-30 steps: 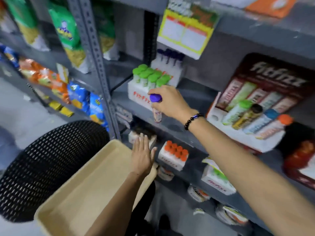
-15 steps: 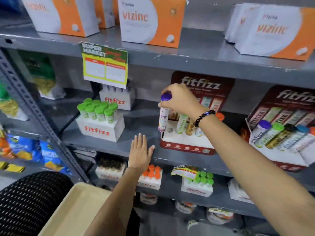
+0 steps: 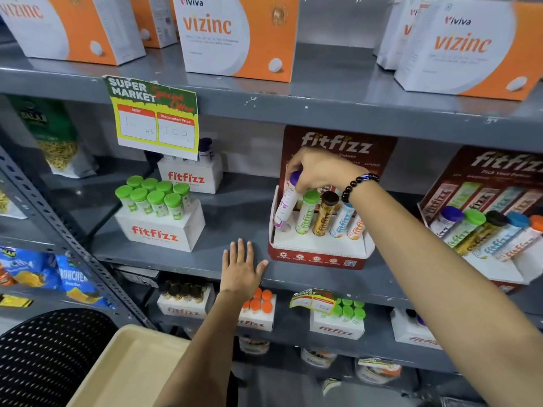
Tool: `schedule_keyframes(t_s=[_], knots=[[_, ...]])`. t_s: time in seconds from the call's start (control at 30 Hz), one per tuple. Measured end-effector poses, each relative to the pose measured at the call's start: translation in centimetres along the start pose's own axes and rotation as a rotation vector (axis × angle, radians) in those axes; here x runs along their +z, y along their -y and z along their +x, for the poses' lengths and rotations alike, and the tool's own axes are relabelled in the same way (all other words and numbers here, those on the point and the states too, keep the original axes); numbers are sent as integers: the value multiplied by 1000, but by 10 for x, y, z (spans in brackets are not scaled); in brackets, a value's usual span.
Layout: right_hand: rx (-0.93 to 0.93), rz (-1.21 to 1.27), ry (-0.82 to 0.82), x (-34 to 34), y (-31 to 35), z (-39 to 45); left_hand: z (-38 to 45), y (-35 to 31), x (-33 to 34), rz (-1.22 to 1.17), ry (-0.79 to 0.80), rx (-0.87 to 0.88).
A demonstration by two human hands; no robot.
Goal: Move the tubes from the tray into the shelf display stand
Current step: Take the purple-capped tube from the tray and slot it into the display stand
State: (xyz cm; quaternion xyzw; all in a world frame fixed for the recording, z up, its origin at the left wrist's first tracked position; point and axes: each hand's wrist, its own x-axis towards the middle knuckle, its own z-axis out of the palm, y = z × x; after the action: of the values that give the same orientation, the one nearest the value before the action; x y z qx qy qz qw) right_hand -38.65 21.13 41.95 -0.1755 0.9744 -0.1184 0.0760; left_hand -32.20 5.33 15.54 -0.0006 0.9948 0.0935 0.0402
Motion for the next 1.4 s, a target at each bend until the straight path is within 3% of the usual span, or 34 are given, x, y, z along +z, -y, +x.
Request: schedule_keyframes(t_s=[0.27, 0.47, 0.83, 1.17, 1.4], knots=[[131, 15, -126, 0, 3, 2, 2, 1, 3, 32, 8, -8], [115, 59, -153, 1, 6, 5, 3, 2, 4, 38, 0, -10], [194, 43, 31, -3, 6, 8, 3, 2, 5, 34, -15, -1], [158, 66, -158, 10, 4, 9, 5, 3, 7, 54, -5, -7], [189, -32, -151, 13, 5, 11, 5, 4, 7, 42, -4, -2]])
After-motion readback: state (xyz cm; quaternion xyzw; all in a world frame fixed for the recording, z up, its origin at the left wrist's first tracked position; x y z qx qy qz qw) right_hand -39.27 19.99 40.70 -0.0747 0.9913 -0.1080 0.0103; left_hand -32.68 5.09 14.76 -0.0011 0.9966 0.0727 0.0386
